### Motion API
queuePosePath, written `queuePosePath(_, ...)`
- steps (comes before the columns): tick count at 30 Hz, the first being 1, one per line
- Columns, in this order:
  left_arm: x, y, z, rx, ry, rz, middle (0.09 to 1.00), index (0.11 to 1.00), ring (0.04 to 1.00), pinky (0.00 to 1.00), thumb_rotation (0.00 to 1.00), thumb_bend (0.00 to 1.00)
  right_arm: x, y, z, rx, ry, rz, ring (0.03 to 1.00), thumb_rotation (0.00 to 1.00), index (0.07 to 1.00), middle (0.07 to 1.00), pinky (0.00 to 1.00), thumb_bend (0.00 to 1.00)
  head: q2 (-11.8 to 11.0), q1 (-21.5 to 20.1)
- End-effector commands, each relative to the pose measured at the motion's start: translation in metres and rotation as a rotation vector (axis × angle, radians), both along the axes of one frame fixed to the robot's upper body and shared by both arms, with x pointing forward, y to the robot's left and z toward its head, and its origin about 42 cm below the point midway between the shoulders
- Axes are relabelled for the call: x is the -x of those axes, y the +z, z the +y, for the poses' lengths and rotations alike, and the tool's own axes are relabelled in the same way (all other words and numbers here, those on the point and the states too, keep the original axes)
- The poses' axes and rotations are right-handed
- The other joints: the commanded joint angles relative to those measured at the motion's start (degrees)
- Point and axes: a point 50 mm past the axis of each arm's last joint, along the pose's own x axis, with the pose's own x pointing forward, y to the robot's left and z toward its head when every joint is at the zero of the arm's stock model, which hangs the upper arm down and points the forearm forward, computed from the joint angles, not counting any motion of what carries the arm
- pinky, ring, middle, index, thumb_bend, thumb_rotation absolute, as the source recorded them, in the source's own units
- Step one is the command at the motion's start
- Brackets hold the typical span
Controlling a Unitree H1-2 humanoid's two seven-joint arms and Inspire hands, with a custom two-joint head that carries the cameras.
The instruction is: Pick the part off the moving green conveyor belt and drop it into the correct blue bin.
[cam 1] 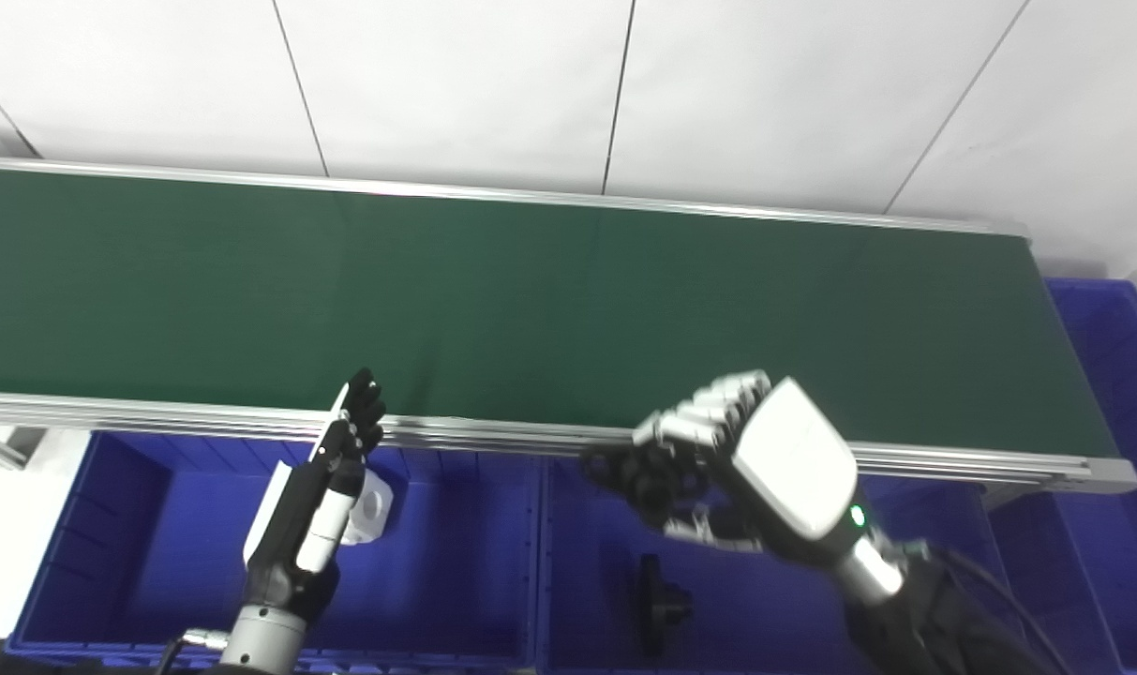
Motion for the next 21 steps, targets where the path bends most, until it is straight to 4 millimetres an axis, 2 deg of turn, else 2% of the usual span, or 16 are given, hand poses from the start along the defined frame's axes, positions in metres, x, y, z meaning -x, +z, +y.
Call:
queuePosePath(1,-0.005,0.014,0.004,0.005,-0.012,-0.045,1.0,1.0,0.988,1.0,0.88,0.67,0.005,0.006,-0.004,-0.024,0.021,-0.003,0.144,0.13,0.484,0.246,0.1,0.51,0.08,0.02)
queuePosePath(4,-0.005,0.017,0.006,0.004,-0.01,-0.042,1.0,1.0,0.985,1.0,0.86,0.67,0.011,-0.006,-0.01,0.011,0.017,0.052,0.173,0.14,0.484,0.285,0.13,0.5,0.65,-0.28)
queuePosePath(10,-0.005,0.021,0.006,0.004,-0.012,-0.037,1.0,1.0,0.985,1.0,0.84,0.67,0.015,-0.023,-0.021,0.116,-0.019,0.157,0.173,0.13,0.484,0.29,0.13,0.51,1.42,-0.45)
queuePosePath(14,-0.004,0.023,0.005,0.008,-0.012,-0.035,1.0,1.0,0.985,1.0,0.85,0.68,0.011,-0.028,-0.024,0.209,-0.074,0.216,0.212,0.14,0.486,0.345,0.15,0.5,1.44,-0.18)
queuePosePath(15,-0.004,0.023,0.005,0.013,-0.01,-0.035,1.0,1.0,0.983,1.0,0.84,0.68,0.01,-0.03,-0.025,0.243,-0.087,0.233,0.255,0.15,0.488,0.399,0.19,0.5,1.44,-0.18)
queuePosePath(18,-0.003,0.024,0.003,0.02,-0.01,-0.033,1.0,1.0,0.982,1.0,0.84,0.67,0.006,-0.039,-0.028,0.391,-0.169,0.329,0.313,0.16,0.494,0.456,0.25,0.5,1.65,0.23)
queuePosePath(19,-0.003,0.025,0.003,0.019,-0.011,-0.032,1.0,1.0,0.982,1.0,0.84,0.66,0.006,-0.041,-0.028,0.43,-0.195,0.355,0.381,0.33,0.601,0.508,0.31,0.64,1.65,0.23)
queuePosePath(20,-0.002,0.025,0.002,0.019,-0.012,-0.032,1.0,1.0,0.981,1.0,0.85,0.66,0.006,-0.041,-0.028,0.475,-0.223,0.389,0.485,0.49,0.699,0.602,0.41,0.77,1.64,0.47)
queuePosePath(21,-0.001,0.026,0.002,0.019,-0.012,-0.031,1.0,1.0,0.98,1.0,0.85,0.67,0.007,-0.041,-0.028,0.505,-0.242,0.412,0.529,0.55,0.726,0.646,0.45,0.8,1.63,0.5)
